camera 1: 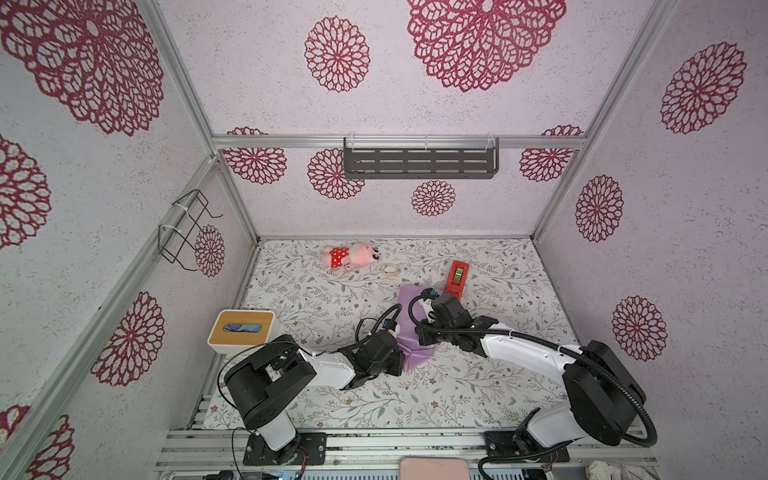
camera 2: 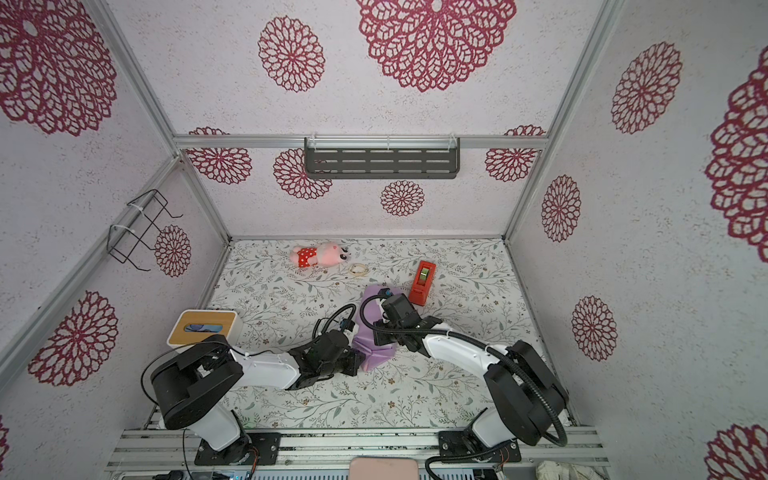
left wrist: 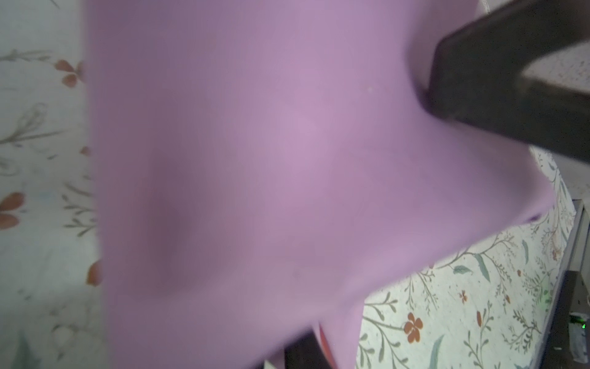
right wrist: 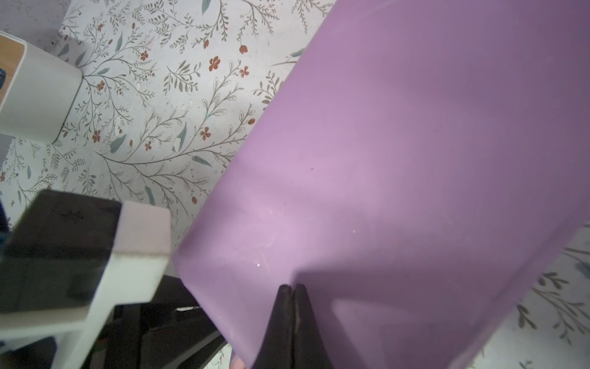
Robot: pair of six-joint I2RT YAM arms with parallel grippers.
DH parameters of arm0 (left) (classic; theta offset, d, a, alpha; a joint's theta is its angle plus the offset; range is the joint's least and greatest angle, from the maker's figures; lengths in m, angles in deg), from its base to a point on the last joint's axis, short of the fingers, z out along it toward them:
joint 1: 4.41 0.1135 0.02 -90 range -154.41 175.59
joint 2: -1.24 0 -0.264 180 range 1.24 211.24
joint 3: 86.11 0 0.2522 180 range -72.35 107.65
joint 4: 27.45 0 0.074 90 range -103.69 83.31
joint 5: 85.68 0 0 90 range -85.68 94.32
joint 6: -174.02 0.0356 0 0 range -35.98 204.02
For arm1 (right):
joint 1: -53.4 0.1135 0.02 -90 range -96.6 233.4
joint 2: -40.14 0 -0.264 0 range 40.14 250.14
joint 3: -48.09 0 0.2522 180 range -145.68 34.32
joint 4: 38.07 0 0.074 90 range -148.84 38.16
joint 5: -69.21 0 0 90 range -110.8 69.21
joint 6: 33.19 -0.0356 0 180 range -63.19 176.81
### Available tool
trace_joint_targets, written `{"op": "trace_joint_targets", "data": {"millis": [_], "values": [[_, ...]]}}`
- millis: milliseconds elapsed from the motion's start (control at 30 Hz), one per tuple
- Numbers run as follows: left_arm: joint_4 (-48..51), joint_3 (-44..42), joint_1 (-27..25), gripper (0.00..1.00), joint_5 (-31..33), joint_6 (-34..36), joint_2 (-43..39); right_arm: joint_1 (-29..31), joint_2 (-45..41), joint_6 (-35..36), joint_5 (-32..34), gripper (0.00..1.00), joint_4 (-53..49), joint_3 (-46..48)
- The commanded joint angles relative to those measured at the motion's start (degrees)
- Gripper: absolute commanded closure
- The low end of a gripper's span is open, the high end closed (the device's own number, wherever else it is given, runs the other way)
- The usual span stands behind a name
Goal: Wrap the gift box in paper
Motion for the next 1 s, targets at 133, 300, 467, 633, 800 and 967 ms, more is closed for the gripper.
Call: {"op": "trace_joint_targets", "data": {"millis": [133, 300, 467, 633, 800, 967], "values": [[1.0, -1.55, -2.82, 0.92, -0.72, -2.0, 0.03, 0.3, 1.68, -0.56, -0.72, 0.95, -5.46, 1.32], [0.69, -1.82, -3.7, 0.94, -0.74, -2.45, -0.98, 0.33, 1.56, -0.44, -0.72, 0.95, -5.67, 1.36], [3.34, -0.88, -3.25, 0.93, 2.31, -0.13, -3.92, 0.3, 1.72, -0.54, -0.82, 0.95, -5.6, 1.14], [4.73, 0.42, 0.05, 0.93, 2.61, 1.85, -5.03, 0.3, 1.78, -0.44, -0.98, 0.95, -5.77, 0.8], [5.67, 1.09, 1.37, 0.93, 1.92, 2.68, -4.23, 0.3, 1.14, -0.37, -0.62, 0.96, -6.3, 0.96], [6.04, 0.54, 1.14, 0.93, 0.46, 2.59, -3.38, 0.34, 1.04, -0.45, -0.45, 0.96, -6.15, 1.14]]}}
